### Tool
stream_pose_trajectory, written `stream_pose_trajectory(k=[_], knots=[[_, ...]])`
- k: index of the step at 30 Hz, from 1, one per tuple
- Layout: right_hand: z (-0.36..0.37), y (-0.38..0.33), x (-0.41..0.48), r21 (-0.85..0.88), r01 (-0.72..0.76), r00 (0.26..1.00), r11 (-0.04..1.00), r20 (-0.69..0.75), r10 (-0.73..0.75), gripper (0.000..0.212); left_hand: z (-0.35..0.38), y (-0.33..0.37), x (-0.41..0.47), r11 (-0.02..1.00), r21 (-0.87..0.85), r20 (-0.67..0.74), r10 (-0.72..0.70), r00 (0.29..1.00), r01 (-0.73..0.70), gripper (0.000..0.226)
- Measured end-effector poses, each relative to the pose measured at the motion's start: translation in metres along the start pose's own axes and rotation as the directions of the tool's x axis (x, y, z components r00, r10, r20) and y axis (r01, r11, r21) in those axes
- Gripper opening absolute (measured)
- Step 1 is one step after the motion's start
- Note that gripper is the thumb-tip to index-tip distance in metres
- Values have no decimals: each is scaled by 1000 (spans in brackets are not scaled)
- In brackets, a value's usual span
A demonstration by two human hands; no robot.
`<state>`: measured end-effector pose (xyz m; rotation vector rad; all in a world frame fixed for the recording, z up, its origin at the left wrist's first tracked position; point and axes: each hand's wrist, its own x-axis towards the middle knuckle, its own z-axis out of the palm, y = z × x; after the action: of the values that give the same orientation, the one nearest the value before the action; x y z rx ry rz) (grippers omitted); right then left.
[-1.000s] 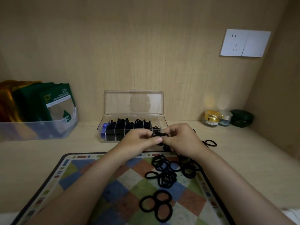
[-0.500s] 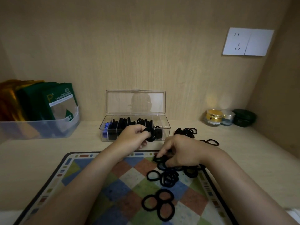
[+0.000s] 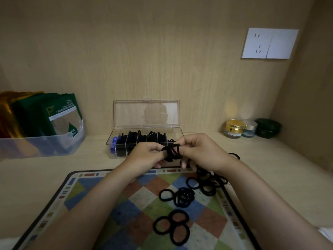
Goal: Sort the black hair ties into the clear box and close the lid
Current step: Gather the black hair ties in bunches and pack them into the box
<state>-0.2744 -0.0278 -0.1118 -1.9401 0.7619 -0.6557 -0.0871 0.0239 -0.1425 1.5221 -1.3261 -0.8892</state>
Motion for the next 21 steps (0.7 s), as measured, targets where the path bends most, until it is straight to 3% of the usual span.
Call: stream_pose_trajectory(k=[5, 8, 11, 17, 21], knots=[[5, 3, 1, -111, -45, 994, 993, -101, 34, 5, 5, 4, -2, 985, -167, 86, -32, 996, 46, 18], [6, 5, 2, -181, -55, 986, 982, -166, 24, 13, 4, 8, -4, 970, -228, 127, -59, 990, 87, 21], [9, 5, 0, -246, -35, 984, 969, -177, -9, 20, 3, 8, -6, 983, -177, 178, -18, 984, 51, 28], [6, 7, 1, -296, -19, 993, 955, -114, -16, 26, -3, 2, -2, 995, -85, 165, -33, 986, 48, 14], [-7, 6, -1, -337, -41, 997, 941, 51, 62, 12, -11, -2, 1, 999, -27, 107, -32, 994, 35, 14]])
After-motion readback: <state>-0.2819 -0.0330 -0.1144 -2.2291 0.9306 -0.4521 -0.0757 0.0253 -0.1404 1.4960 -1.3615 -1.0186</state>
